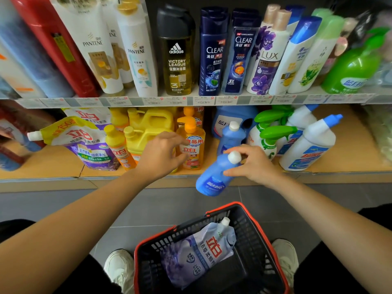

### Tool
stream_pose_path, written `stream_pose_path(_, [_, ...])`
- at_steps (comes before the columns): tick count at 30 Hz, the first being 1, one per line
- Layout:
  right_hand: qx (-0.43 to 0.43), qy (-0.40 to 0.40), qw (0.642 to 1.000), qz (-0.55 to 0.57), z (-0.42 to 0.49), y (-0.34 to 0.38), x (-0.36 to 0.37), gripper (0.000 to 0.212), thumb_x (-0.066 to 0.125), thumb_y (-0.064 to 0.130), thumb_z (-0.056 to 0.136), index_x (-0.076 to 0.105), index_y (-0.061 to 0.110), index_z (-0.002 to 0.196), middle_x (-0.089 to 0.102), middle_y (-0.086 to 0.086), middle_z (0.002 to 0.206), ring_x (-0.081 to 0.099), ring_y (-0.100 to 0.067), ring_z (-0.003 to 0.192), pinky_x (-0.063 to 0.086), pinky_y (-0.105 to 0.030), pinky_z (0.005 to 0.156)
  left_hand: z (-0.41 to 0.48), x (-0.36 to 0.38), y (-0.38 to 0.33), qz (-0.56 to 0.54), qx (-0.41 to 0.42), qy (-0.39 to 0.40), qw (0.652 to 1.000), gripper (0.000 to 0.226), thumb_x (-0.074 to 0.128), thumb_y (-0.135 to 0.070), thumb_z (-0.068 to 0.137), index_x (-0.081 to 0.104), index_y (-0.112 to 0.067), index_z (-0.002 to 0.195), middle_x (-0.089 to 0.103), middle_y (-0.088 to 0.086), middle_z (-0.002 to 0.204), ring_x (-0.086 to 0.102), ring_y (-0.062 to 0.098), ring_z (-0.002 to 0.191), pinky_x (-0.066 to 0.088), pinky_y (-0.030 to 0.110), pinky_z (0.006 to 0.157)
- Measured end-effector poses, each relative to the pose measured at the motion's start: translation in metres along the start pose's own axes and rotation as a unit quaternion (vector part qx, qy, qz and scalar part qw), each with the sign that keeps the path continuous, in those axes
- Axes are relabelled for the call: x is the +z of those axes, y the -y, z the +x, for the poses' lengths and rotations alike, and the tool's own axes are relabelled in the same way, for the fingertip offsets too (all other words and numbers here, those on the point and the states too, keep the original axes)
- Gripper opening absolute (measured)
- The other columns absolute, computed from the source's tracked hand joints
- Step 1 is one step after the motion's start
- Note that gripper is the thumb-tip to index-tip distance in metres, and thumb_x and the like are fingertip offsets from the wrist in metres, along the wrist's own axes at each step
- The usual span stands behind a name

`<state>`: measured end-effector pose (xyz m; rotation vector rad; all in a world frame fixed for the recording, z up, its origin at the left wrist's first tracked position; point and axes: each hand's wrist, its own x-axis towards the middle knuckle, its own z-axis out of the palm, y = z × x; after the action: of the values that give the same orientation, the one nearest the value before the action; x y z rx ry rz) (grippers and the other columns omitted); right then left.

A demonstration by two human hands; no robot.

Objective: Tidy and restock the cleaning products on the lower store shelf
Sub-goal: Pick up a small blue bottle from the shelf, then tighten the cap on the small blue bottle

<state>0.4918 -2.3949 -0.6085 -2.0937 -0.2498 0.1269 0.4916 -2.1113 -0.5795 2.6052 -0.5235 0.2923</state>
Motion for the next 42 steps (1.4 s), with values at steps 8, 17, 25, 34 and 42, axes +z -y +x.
stream_pose_path(8, [0.046, 0.116, 0.978, -0.17, 0.012, -0.062, 0.046, 0.059, 0.097, 0.023, 0.05, 0.076, 0.021, 0.104, 0.068, 0.004, 0.099, 0.063, -0.018, 0.091, 0.051, -0.035, 0.081, 0.012, 0.016, 0.008, 0.163, 0.05, 0.042, 0.984, 0.084, 0.072, -0.049, 0.087, 0.034, -0.023, 0.157, 0.025, 0.009, 0.167, 0.025, 0.031, 0.152, 0.034, 0.05, 0.116])
stream_pose_path(17, [0.083, 0.147, 0.963, -0.208, 0.008, -0.107, 0.069, 0.06, 0.095, 0.022, 0.056, 0.075, 0.019, 0.113, 0.07, 0.003, 0.103, 0.064, -0.02, 0.096, 0.05, -0.035, 0.086, 0.014, 0.029, 0.026, 0.19, 0.048, 0.057, 0.979, 0.095, 0.071, -0.054, 0.086, 0.021, -0.023, 0.161, 0.015, 0.01, 0.17, 0.027, 0.033, 0.151, 0.022, 0.05, 0.122])
stream_pose_path(25, [0.137, 0.123, 0.973, -0.137, 0.012, -0.107, 0.061, 0.044, 0.085, 0.016, 0.076, 0.071, 0.011, 0.117, 0.072, -0.006, 0.11, 0.062, -0.009, 0.087, 0.045, -0.008, 0.069, 0.014, 0.033, 0.026, 0.194, 0.055, 0.052, 0.978, 0.095, 0.077, -0.05, 0.08, 0.031, -0.022, 0.158, 0.02, 0.015, 0.167, 0.037, 0.037, 0.141, 0.026, 0.055, 0.117])
stream_pose_path(34, [0.007, -0.266, 0.962, -0.058, 0.043, -0.033, 0.027, 0.059, 0.085, 0.018, 0.073, 0.054, 0.01, 0.122, 0.051, -0.001, 0.12, 0.058, -0.02, 0.105, 0.053, -0.032, 0.084, 0.017, 0.031, 0.023, 0.162, 0.039, 0.043, 0.985, 0.092, 0.081, -0.048, 0.077, 0.039, -0.024, 0.154, 0.026, 0.013, 0.165, 0.04, 0.036, 0.14, 0.027, 0.056, 0.115])
stream_pose_path(42, [0.014, -0.127, 0.968, -0.215, 0.083, -0.025, 0.002, 0.075, 0.084, 0.018, 0.076, 0.051, 0.009, 0.142, 0.053, -0.016, 0.132, 0.048, -0.035, 0.122, 0.039, -0.039, 0.103, 0.02, 0.024, 0.02, 0.12, 0.022, 0.037, 0.992, 0.078, 0.077, -0.047, 0.077, 0.051, -0.026, 0.147, 0.038, 0.008, 0.158, 0.047, 0.031, 0.137, 0.031, 0.053, 0.111])
